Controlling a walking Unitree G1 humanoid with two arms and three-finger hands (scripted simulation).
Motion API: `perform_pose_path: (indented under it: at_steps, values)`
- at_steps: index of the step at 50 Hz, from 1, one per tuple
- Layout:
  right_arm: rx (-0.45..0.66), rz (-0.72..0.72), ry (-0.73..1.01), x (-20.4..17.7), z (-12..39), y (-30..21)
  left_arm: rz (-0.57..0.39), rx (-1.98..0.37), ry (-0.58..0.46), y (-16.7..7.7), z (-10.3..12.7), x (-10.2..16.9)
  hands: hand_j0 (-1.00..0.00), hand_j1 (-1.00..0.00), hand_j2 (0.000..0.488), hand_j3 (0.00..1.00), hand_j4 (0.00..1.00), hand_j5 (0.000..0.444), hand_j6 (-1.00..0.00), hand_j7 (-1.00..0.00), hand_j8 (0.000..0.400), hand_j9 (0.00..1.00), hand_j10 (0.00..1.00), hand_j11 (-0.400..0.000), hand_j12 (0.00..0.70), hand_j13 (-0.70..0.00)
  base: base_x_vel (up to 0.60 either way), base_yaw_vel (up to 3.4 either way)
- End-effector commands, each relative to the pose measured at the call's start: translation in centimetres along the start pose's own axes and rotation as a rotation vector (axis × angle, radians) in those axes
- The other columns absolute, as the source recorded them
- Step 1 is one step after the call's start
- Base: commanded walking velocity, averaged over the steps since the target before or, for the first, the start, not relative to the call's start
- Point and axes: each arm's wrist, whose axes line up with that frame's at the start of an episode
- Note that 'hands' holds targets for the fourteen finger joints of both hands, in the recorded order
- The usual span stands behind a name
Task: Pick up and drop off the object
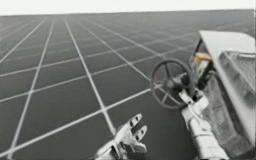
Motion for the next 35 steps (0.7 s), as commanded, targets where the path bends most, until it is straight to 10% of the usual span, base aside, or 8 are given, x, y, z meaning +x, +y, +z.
perform_pose_path:
  at_steps: [1,35]
  values:
    - [0.008,0.041,-0.032,-0.71,0.8,1.3,-0.002,-0.012,-0.016,0.29,0.02,-0.34,0.0,0.0,0.0,1.0,1.0,0.0,0.0,0.0,0.0,1.0,1.0,-0.4,0.0,-0.7,0.56,0.08]
    - [0.008,0.041,-0.032,-0.71,0.8,1.3,-0.002,-0.012,-0.016,0.29,0.02,-0.34,0.0,0.0,0.0,1.0,1.0,0.0,0.0,0.0,0.0,1.0,1.0,-0.4,0.0,-0.7,0.56,0.07]
